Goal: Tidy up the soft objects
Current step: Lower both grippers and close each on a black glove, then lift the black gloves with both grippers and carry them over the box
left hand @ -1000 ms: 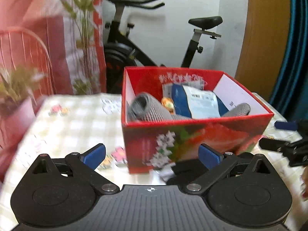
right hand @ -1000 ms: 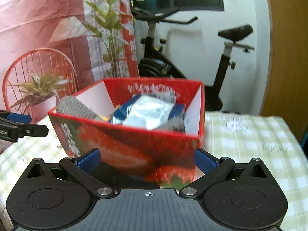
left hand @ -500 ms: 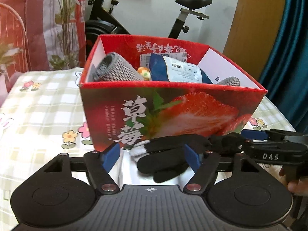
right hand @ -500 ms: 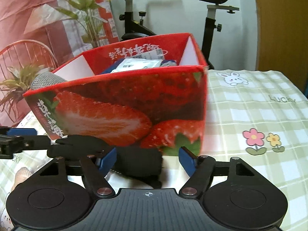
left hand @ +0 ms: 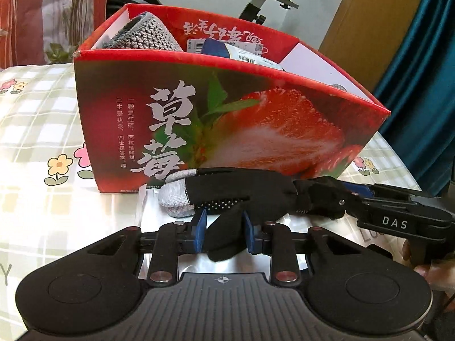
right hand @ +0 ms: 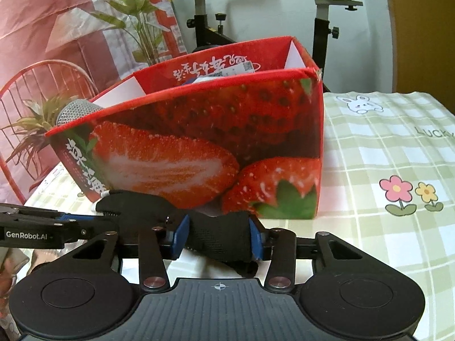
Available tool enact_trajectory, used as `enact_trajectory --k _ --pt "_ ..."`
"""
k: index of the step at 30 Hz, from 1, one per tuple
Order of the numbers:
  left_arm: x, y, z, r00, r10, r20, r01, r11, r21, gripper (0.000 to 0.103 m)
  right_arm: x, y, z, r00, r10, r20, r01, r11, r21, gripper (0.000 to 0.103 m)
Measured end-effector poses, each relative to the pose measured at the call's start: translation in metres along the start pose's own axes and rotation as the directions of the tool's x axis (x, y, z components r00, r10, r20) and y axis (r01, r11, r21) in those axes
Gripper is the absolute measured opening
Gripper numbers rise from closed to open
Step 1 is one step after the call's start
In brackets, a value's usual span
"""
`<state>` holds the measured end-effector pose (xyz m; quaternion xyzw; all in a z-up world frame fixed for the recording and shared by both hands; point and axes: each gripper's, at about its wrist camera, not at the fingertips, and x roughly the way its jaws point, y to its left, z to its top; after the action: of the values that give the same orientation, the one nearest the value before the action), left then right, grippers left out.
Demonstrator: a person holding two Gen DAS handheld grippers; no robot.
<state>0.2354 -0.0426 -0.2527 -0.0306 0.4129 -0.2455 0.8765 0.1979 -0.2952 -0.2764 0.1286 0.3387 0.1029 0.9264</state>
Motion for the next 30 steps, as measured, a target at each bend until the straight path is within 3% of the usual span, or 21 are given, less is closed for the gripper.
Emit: enact_trajectory --k 3,9,17,22,30 --pt "-0.001 0.0 0.002 1.0 0.007 0.0 -0.007 1.0 -0.005 0.031 -0.001 0.0 -0.003 1.0 0.001 -0.002 -0.001 1.0 -0.002 0.036" --pt "-0.01 -0.002 0.002 0.998 0.055 0.038 -0.055 0.998 -0.012 0.049 0.0 -0.002 -0.003 1.0 -0.002 -0.008 0.002 1.0 -0.005 0.034" --pt "-0.01 -0.002 -0.002 1.0 0.017 0.026 -0.017 1.0 -0.007 0.049 0.001 -0.005 -0.012 1.0 -0.002 0.0 0.002 1.0 -0.012 0.034" --pt "-0.008 0.001 -0.003 1.0 -0.012 0.017 0.012 1.0 -0.021 0.02 0.001 -0.009 -0.017 1.0 0.012 0.012 -0.012 1.0 0.0 0.035" --pt "-0.004 0.0 -0.009 0.999 -0.013 0.036 0.013 1.0 -0.015 0.019 0.0 -0.012 -0.02 0.999 0.023 0.023 -0.023 1.0 -0.002 0.035"
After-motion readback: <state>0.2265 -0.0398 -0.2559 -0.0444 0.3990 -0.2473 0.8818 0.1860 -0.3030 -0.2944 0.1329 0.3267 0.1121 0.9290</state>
